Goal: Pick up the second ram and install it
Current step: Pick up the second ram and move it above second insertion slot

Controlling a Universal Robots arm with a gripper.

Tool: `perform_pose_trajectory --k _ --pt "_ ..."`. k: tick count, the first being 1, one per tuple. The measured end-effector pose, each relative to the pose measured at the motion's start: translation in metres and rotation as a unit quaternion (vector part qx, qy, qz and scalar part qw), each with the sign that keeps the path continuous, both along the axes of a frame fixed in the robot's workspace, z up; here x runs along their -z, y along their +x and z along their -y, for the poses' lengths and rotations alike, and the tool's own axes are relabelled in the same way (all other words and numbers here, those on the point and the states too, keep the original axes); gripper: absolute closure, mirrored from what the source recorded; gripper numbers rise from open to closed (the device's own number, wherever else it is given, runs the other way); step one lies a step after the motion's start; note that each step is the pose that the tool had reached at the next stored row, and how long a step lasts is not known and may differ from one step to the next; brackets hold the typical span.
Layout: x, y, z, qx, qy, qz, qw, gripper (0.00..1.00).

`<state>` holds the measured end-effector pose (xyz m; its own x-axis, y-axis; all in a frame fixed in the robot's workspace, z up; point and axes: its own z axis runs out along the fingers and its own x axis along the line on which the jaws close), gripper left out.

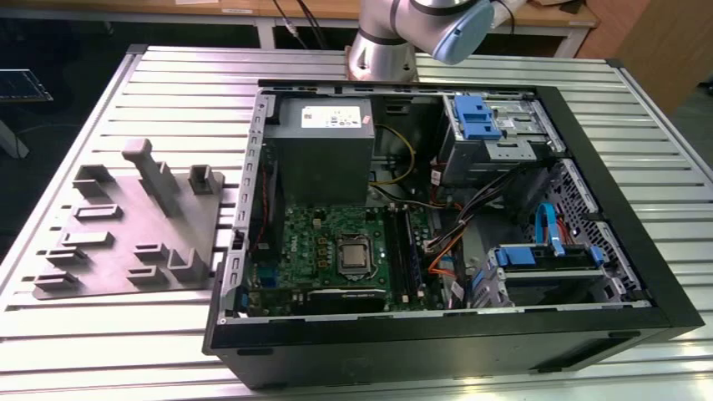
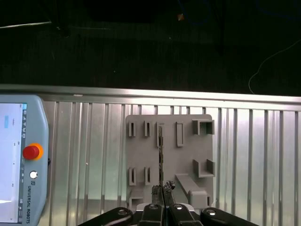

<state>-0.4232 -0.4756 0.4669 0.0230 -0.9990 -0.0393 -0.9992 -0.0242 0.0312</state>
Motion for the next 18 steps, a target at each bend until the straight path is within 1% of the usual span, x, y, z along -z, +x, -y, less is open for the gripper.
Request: perform_pose_trajectory --k 5,8,13,18 --pt "-0.0001 0.001 -0.0001 0.000 0.0000 -0.0001 1.0000 0.89" --pt "-0.0001 0.004 0.0000 0.000 -0.0001 -0.0001 1.0000 0.89" --pt "-0.0001 0.019 0.0000 0.000 0.0000 -0.0001 1.0000 0.89" --pt "-0.0001 0.039 0.0000 0.000 0.0000 -0.0001 1.0000 0.89"
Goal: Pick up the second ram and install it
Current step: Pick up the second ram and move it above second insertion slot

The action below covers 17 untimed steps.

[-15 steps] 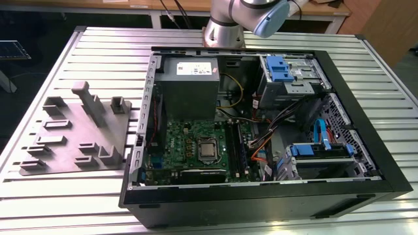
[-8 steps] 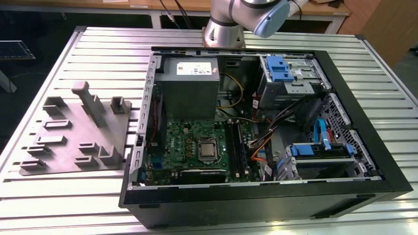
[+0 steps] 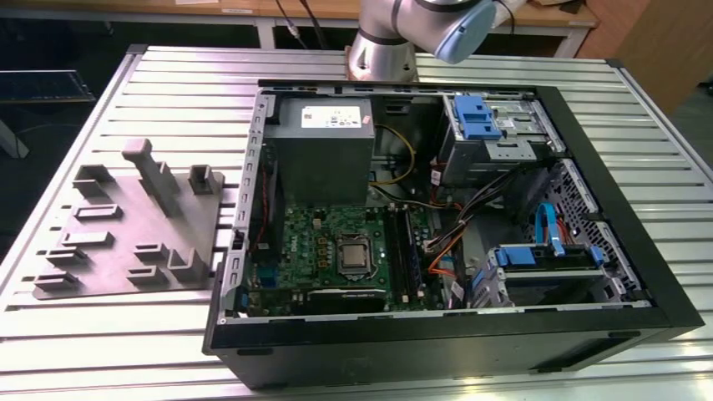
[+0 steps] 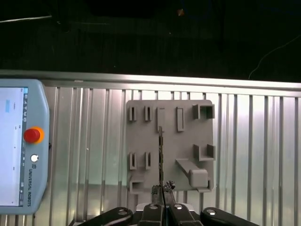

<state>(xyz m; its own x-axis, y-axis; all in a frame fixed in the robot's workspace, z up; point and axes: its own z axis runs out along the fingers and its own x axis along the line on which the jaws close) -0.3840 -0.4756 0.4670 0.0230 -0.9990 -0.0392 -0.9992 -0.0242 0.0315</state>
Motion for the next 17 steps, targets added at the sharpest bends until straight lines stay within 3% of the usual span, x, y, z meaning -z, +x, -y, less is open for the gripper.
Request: perform_pose_trajectory --k 17 --pt "0.0001 0.072 0.0000 0.000 0.0000 -0.0009 1.0000 0.89"
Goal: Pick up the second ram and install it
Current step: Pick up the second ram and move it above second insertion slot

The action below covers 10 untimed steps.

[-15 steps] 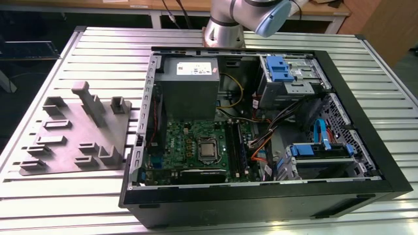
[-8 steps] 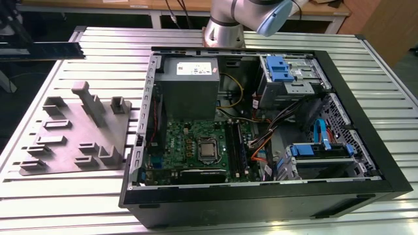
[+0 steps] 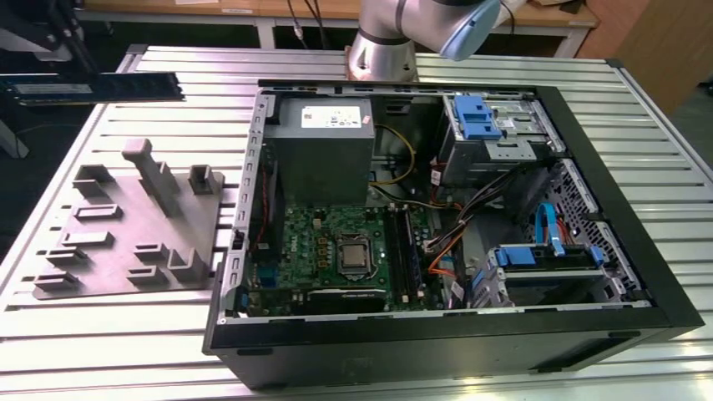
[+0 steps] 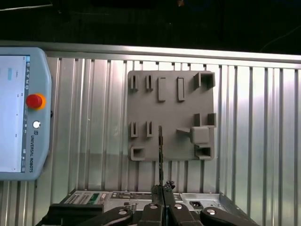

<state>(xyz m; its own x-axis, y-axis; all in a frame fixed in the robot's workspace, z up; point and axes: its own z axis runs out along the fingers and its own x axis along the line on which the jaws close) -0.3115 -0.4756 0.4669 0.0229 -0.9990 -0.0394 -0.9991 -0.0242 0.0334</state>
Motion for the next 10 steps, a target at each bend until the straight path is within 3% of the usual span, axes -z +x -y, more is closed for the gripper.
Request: perform_pose_trajectory --k 10 --pt "0.0000 0.035 0.0000 0.000 0.0000 -0.0003 1.0000 0.89"
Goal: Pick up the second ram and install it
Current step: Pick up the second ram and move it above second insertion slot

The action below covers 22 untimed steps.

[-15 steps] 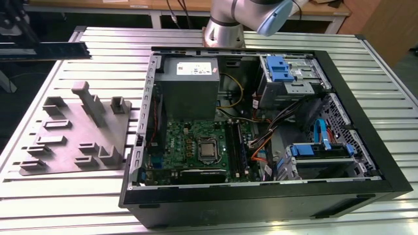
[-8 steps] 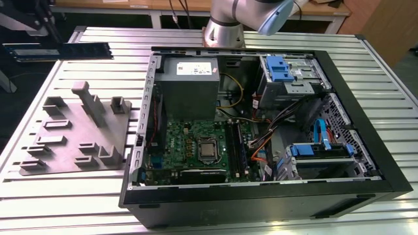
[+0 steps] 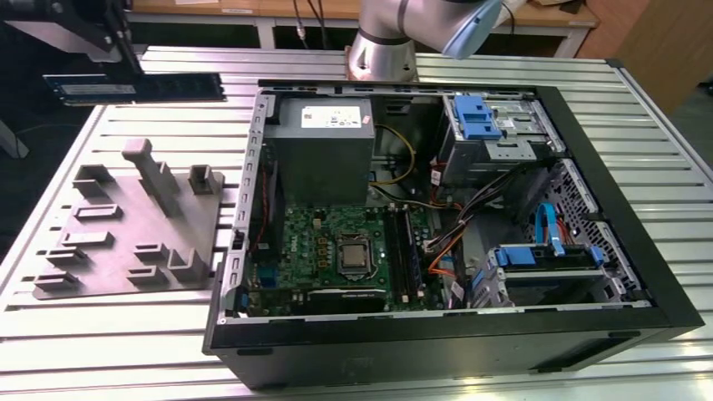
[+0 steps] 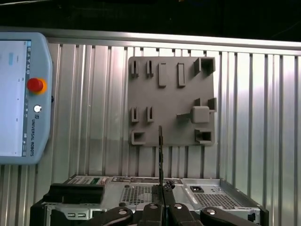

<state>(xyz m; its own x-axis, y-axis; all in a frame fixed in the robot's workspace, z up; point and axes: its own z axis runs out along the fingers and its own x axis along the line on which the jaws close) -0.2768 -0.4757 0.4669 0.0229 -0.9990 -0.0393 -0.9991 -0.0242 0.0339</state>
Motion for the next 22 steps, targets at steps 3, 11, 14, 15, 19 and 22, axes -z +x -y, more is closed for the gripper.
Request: perform_pose_trajectory --k 3,11,14,15,19,22 --pt "0.0000 0.010 0.0000 0.000 0.0000 -0.0001 1.0000 0.89" --pt "0.0000 0.034 0.0000 0.000 0.0000 -0.0002 1.0000 0.89" --pt "0.0001 0.044 0.0000 0.000 0.0000 -0.0003 1.0000 0.89" --pt "0.0001 0.047 0.0000 0.000 0.0000 -0.0003 1.0000 0.89" --pt "0.0001 0.059 0.0000 0.000 0.0000 -0.0005 1.0000 0.89" --pt "0.0003 0.069 0.0000 0.000 0.0000 -0.0005 1.0000 0.89"
